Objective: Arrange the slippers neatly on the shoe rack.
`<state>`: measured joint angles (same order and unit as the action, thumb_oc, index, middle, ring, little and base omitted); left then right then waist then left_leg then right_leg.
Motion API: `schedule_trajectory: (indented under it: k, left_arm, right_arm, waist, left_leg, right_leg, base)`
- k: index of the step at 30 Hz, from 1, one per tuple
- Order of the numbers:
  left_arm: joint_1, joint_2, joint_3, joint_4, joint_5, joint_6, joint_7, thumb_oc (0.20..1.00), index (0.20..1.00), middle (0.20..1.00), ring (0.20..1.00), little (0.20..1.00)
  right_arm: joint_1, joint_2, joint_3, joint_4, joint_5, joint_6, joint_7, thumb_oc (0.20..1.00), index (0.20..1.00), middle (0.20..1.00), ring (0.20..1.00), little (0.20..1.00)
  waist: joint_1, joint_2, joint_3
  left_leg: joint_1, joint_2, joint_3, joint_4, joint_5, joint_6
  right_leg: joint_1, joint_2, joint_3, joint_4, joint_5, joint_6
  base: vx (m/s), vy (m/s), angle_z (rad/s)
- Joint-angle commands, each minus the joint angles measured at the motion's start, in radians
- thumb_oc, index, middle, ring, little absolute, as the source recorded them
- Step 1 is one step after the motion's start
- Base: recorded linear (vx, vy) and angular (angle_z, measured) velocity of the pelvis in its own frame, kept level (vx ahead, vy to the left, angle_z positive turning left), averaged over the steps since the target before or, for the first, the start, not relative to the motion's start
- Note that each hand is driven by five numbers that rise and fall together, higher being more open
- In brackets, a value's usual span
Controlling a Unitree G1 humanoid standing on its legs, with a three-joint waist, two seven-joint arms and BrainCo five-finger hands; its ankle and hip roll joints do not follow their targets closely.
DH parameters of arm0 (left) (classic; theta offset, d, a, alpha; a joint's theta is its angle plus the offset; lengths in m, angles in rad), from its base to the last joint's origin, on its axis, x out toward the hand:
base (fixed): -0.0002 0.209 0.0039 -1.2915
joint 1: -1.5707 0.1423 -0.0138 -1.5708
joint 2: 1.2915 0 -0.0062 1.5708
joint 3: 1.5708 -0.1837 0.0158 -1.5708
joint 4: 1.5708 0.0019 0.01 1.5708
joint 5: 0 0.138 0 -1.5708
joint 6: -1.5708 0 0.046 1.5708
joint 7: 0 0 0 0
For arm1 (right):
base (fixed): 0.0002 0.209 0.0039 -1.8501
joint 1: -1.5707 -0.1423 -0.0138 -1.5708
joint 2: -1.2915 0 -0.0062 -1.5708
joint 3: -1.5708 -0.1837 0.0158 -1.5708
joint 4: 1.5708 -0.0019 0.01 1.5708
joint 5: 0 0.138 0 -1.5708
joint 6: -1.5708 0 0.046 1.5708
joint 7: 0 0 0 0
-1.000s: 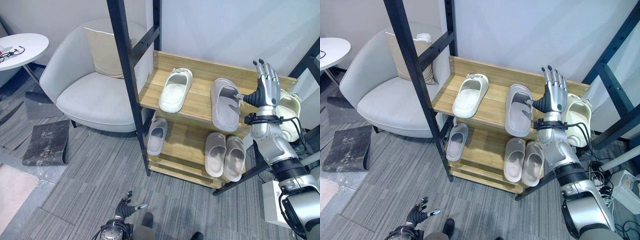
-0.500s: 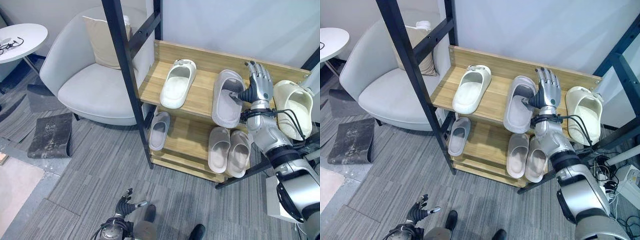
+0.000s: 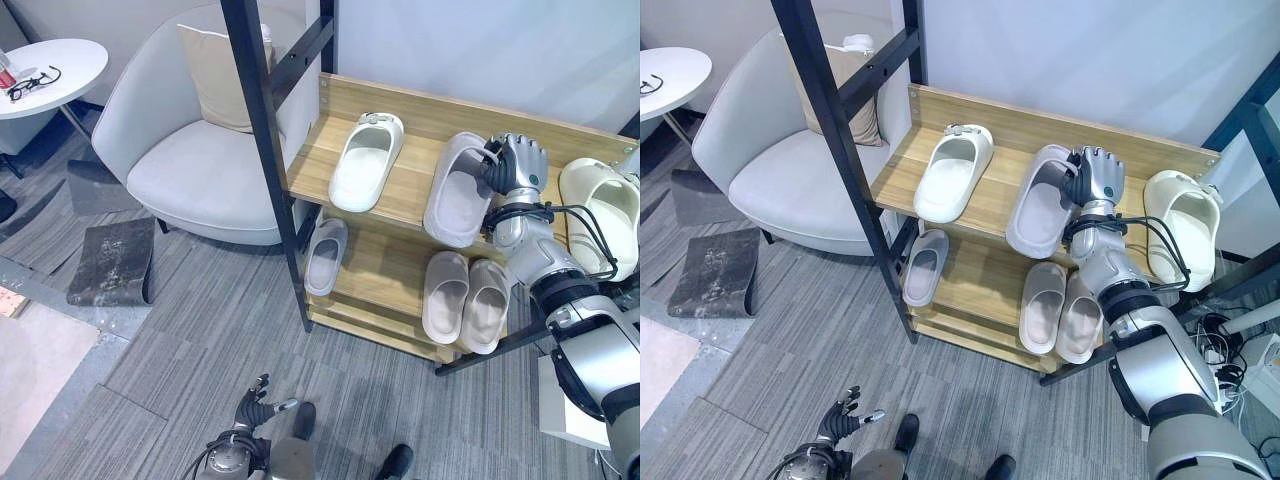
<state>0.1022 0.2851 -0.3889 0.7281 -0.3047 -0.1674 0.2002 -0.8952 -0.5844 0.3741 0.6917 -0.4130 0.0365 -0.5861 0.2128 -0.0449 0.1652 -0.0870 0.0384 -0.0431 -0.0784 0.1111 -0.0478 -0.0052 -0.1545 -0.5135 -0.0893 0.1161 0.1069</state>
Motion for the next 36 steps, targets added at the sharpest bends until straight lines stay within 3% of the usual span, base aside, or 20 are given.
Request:
schedule_trajectory:
  k: [1,2,4,7,8,10,11,12,13,16,19,23,28,30,32,33,35,36]
  left_arm:
    - [-0.045,-0.014,-0.015,0.001,-0.011,-0.027,0.021,1.000,1.000,1.000,1.000,1.000]
    - [-0.041,-0.021,0.003,-0.003,-0.012,-0.024,0.023,1.000,1.000,1.000,1.000,1.000]
    - [-0.036,-0.022,0.004,-0.003,-0.009,-0.022,0.024,1.000,1.000,1.000,1.000,1.000]
    - [-0.028,-0.037,0.015,-0.006,0.003,-0.015,0.029,1.000,1.000,1.000,1.000,1.000]
    - [-0.026,-0.035,0.014,-0.007,0.003,-0.015,0.029,1.000,1.000,1.000,1.000,1.000]
    - [-0.015,-0.043,0.012,-0.020,0.008,-0.006,0.031,1.000,1.000,1.000,1.000,1.000]
    - [-0.013,-0.041,0.012,-0.021,0.008,-0.005,0.031,1.000,1.000,1.000,1.000,1.000]
    - [-0.002,-0.045,0.006,-0.029,0.007,0.003,0.028,1.000,1.000,1.000,1.000,1.000]
    - [-0.002,-0.045,0.006,-0.030,0.007,0.003,0.028,1.000,1.000,1.000,1.000,1.000]
    - [0.008,-0.042,0.012,-0.047,0.003,0.019,0.025,1.000,1.000,1.000,1.000,1.000]
    - [0.012,-0.042,0.030,-0.040,-0.006,0.020,0.029,1.000,1.000,1.000,1.000,1.000]
    - [0.002,-0.044,0.046,-0.029,-0.010,0.011,0.034,1.000,1.000,1.000,1.000,1.000]
    - [-0.016,-0.048,0.057,-0.016,-0.009,-0.009,0.047,1.000,1.000,1.000,1.000,1.000]
    - [-0.020,-0.052,0.063,-0.001,-0.006,-0.016,0.051,1.000,1.000,1.000,1.000,1.000]
    - [-0.026,-0.064,0.063,0.025,-0.009,-0.028,0.059,1.000,1.000,1.000,1.000,1.000]
    - [-0.026,-0.068,0.059,0.028,-0.014,-0.037,0.063,1.000,1.000,1.000,1.000,1.000]
    - [-0.026,-0.075,0.046,0.024,-0.020,-0.047,0.068,1.000,1.000,1.000,1.000,1.000]
    - [-0.028,-0.082,0.023,0.028,-0.029,-0.060,0.073,1.000,1.000,1.000,1.000,1.000]
  right_arm:
    - [-0.014,-0.063,-0.039,-0.202,-0.034,-0.014,-0.046,0.200,0.200,0.200,0.200,0.200]
    - [0.059,-0.059,-0.097,-0.354,-0.050,-0.031,-0.044,0.200,0.200,0.200,0.200,0.200]
    - [0.100,-0.054,-0.142,-0.438,-0.055,-0.034,-0.044,0.200,0.200,0.200,0.200,0.200]
    - [0.238,0.014,-0.253,-0.701,-0.014,-0.116,-0.054,0.200,0.200,0.200,0.200,0.200]
    - [0.248,0.016,-0.259,-0.712,-0.015,-0.114,-0.049,0.200,0.200,0.200,0.200,0.200]
    - [0.343,0.120,-0.276,-0.871,0.142,-0.226,-0.004,0.200,0.200,0.200,0.200,0.200]
    - [0.348,0.121,-0.279,-0.875,0.145,-0.226,-0.001,0.200,0.200,0.200,0.200,0.200]
    - [0.387,0.194,-0.251,-0.955,0.342,-0.319,0.079,0.200,0.200,0.200,0.200,0.200]
    - [0.389,0.193,-0.253,-0.956,0.343,-0.319,0.081,0.200,0.200,0.200,0.200,0.200]
    - [0.433,0.259,-0.147,-1.047,0.587,-0.377,0.214,0.200,0.200,0.200,0.200,0.200]
    - [0.451,0.292,-0.020,-1.096,0.746,-0.362,0.345,0.200,0.200,0.200,0.200,0.200]
    - [0.445,0.330,0.160,-1.091,0.828,-0.318,0.470,0.200,0.200,0.200,0.200,0.200]
    - [0.454,0.359,0.287,-0.990,0.779,-0.284,0.539,0.200,0.200,0.200,0.200,0.200]
    - [0.455,0.340,0.320,-0.934,0.606,-0.269,0.532,0.200,0.200,0.200,0.200,0.200]
    - [0.447,0.300,0.314,-0.906,0.336,-0.263,0.475,0.200,0.200,0.200,0.200,0.200]
    - [0.466,0.307,0.322,-0.858,0.283,-0.258,0.464,0.200,0.200,0.200,0.200,0.200]
    - [0.462,0.288,0.307,-0.805,0.115,-0.243,0.401,0.200,0.200,0.200,0.200,0.200]
    - [0.461,0.271,0.297,-0.705,-0.019,-0.223,0.326,0.200,0.200,0.200,0.200,0.200]
  waist:
    - [0.018,-0.023,0.009]
    - [0.004,-0.020,0.008]
    - [0.000,-0.020,0.003]
    - [-0.021,-0.013,0.001]
    - [-0.020,-0.015,0.000]
    - [-0.030,-0.007,0.001]
    - [-0.031,-0.008,-0.001]
    - [-0.032,-0.003,0.001]
    - [-0.034,-0.004,-0.001]
    - [-0.032,0.003,-0.001]
    - [-0.026,0.007,-0.002]
    - [-0.006,0.013,-0.002]
    - [0.025,0.016,0.006]
    - [0.034,0.018,0.013]
    - [0.040,0.020,0.020]
    - [0.041,0.022,0.026]
    - [0.045,0.027,0.040]
    - [0.046,0.034,0.063]
  left_leg:
    - [0.041,-0.051,-0.016,0.018,-0.093,0.004]
    - [0.044,-0.050,-0.014,0.018,-0.093,0.002]
    - [0.044,-0.050,-0.013,0.017,-0.092,0.002]
    - [0.047,-0.047,-0.009,0.013,-0.087,-0.002]
    - [0.048,-0.047,-0.010,0.012,-0.086,-0.002]
    - [0.051,-0.045,-0.006,0.010,-0.080,-0.004]
    - [0.050,-0.045,-0.007,0.010,-0.080,-0.004]
    - [0.057,-0.042,-0.008,0.009,-0.078,-0.009]
    - [0.053,-0.044,-0.010,0.009,-0.074,-0.007]
    - [0.054,-0.043,-0.014,0.008,-0.069,-0.013]
    - [0.049,-0.044,-0.026,0.007,-0.060,-0.019]
    - [0.038,-0.046,-0.055,0.009,-0.048,-0.028]
    - [0.027,-0.049,-0.091,0.011,-0.038,-0.036]
    - [0.022,-0.050,-0.107,0.011,-0.034,-0.041]
    - [0.019,-0.052,-0.116,0.012,-0.032,-0.044]
    - [0.016,-0.053,-0.120,0.015,-0.033,-0.045]
    - [0.009,-0.055,-0.124,0.024,-0.034,-0.045]
    - [-0.002,-0.057,-0.127,0.037,-0.035,-0.043]
  right_leg:
    - [0.109,0.027,0.011,0.005,-0.130,0.030]
    - [0.111,0.027,0.014,0.005,-0.131,0.029]
    - [0.112,0.027,0.011,0.006,-0.132,0.030]
    - [0.113,0.026,0.012,0.006,-0.134,0.028]
    - [0.114,0.026,0.011,0.006,-0.134,0.028]
    - [0.115,0.026,0.012,0.008,-0.134,0.027]
    - [0.115,0.026,0.011,0.007,-0.134,0.027]
    - [0.122,0.028,0.011,0.010,-0.140,0.023]
    - [0.120,0.026,0.009,0.009,-0.136,0.024]
    - [0.123,0.027,0.001,0.013,-0.138,0.021]
    - [0.124,0.028,-0.011,0.018,-0.140,0.017]
    - [0.126,0.030,-0.040,0.024,-0.144,0.010]
    - [0.131,0.030,-0.083,0.032,-0.151,0.005]
    - [0.133,0.035,-0.098,0.036,-0.159,0.001]
    - [0.133,0.038,-0.112,0.040,-0.165,0.001]
    - [0.133,0.039,-0.119,0.041,-0.167,0.001]
    - [0.127,0.040,-0.126,0.049,-0.174,0.001]
    - [0.115,0.038,-0.129,0.063,-0.180,0.001]
  base:
    - [0.00,0.000,0.00]
    - [0.00,0.000,0.00]
    - [0.00,0.000,0.00]
    - [-0.04,-0.024,0.02]
    - [-0.04,-0.037,0.00]
    - [-0.06,-0.023,-0.05]
    - [-0.07,-0.031,-0.04]
    - [-0.03,-0.018,-0.04]
    - [-0.06,-0.029,-0.05]
    - [-0.06,-0.027,-0.01]
    - [-0.06,-0.032,0.07]
    - [-0.05,-0.028,0.15]
    - [-0.04,-0.027,0.31]
    - [-0.03,-0.020,0.35]
    - [-0.02,-0.017,0.23]
    - [-0.03,-0.017,0.22]
    - [-0.06,-0.012,0.13]
    - [-0.12,-0.005,0.00]
